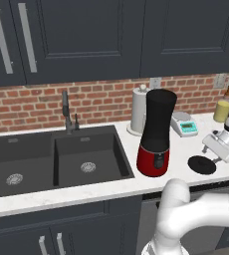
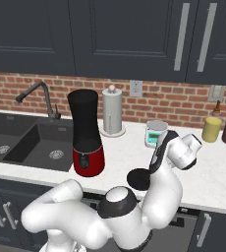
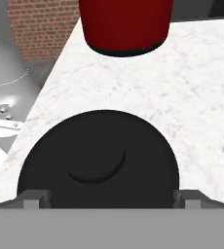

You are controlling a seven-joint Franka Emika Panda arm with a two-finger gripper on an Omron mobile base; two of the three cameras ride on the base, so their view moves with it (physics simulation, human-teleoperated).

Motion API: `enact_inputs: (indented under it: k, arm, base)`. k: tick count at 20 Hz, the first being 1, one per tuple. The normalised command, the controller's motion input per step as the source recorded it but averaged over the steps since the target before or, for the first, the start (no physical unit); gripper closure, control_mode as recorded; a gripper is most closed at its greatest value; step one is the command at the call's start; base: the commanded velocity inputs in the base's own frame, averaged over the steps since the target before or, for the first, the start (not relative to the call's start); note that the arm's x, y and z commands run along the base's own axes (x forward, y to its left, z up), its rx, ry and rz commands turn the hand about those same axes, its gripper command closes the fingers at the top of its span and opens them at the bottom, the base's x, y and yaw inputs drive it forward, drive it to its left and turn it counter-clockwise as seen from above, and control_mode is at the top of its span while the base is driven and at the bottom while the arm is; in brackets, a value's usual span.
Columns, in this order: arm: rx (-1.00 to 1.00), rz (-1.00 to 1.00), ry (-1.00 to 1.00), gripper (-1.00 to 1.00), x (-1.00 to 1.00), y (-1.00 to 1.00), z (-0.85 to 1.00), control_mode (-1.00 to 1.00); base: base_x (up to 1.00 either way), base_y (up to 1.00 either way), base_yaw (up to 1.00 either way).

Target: Close the lid blender by securely placing the lid on top.

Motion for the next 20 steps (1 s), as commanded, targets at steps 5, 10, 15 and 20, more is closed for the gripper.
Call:
enact_inputs:
  k: [5,10,15,20]
  arm:
    - [0.00,0.00,0.07,-1.00,0.00,0.05,-0.05,-1.00]
    - [0.00,0.00,0.02,-1.00,0.00,0.21,-0.05,-1.00]
    - [0.00,0.00,0.00,-1.00,0.00,0.21,0.00,-1.00]
    - [0.00,0.00,0.00,-1.00,-0.01,0.06,-0.02,-1.00]
  base:
    - [0.00,0.00,0.00]
    - [0.00,0.00,0.00]
    - [0.00,0.00,0.00]
    - [0.00,0.00,0.00]
